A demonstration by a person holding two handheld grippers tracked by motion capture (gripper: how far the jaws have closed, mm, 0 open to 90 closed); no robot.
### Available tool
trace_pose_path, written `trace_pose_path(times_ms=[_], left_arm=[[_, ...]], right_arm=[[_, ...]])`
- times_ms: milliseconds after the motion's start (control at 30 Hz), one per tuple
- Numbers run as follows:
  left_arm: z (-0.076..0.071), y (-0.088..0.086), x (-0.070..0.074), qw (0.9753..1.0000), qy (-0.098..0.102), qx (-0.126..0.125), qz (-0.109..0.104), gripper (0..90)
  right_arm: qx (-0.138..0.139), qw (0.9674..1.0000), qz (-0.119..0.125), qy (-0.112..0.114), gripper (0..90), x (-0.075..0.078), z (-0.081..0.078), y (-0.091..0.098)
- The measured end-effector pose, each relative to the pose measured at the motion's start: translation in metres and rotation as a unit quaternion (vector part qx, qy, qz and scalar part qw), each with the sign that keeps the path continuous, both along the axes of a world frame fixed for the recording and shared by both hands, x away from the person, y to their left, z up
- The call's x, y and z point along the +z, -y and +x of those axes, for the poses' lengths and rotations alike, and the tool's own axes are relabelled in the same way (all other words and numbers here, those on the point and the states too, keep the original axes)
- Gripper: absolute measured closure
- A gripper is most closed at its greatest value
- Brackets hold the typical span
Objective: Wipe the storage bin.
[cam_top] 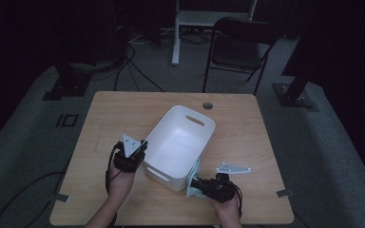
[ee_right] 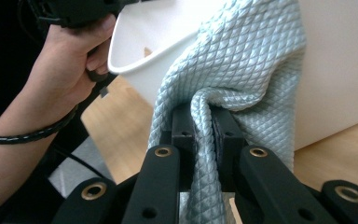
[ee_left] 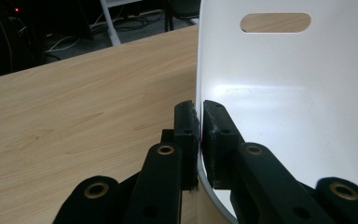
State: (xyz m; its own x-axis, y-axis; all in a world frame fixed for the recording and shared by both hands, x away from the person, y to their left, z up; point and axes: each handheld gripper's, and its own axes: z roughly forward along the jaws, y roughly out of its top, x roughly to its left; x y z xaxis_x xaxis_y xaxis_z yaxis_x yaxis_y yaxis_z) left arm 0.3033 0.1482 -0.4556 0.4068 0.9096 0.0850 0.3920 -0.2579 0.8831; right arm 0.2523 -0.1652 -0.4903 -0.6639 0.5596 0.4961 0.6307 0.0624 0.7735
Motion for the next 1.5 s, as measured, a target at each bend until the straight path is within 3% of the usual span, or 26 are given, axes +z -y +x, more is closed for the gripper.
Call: trace_pose_path(times_ms=[267, 433, 567, 733, 967, 1333, 1400, 1500], left_arm=[[0.001, 0.0, 0.0, 1.0, -0.001, 0.0, -0.002, 85.0], [0.001, 0.0, 0.0, 1.0, -0.003, -0.001, -0.003, 85.0], [0.001, -0.001, 0.0, 1.0, -0.003, -0.003, -0.004, 85.0], [0.002, -0.001, 0.0, 1.0, -0.005, -0.005, -0.006, 85.1], [0.002, -0.002, 0.0, 0.9999, -0.005, -0.006, -0.008, 85.0], [0.004, -0.004, 0.0, 0.9996, -0.005, -0.025, -0.014, 84.9], [0.005, -0.005, -0.001, 0.9992, -0.005, -0.034, -0.02, 84.4], [0.006, -0.004, 0.001, 0.9992, -0.006, -0.04, -0.004, 84.6]], right_arm=[[-0.068, 0.9975, 0.005, 0.02, 82.3, 0.011, 0.023, 0.035], [-0.115, 0.993, 0.006, 0.026, 82.4, 0.012, 0.044, 0.059], [-0.138, 0.9898, 0.016, 0.03, 82.3, 0.013, 0.061, 0.076], [-0.165, 0.9858, 0.009, 0.03, 82.4, 0.013, 0.084, 0.089], [-0.173, 0.9843, 0.014, 0.034, 82.4, 0.019, 0.104, 0.092], [-0.147, 0.9886, 0.013, 0.031, 82.4, 0.017, 0.117, 0.069], [-0.152, 0.9879, 0.015, 0.028, 82.4, 0.017, 0.12, 0.066], [-0.158, 0.987, 0.016, 0.024, 82.4, 0.017, 0.122, 0.065]])
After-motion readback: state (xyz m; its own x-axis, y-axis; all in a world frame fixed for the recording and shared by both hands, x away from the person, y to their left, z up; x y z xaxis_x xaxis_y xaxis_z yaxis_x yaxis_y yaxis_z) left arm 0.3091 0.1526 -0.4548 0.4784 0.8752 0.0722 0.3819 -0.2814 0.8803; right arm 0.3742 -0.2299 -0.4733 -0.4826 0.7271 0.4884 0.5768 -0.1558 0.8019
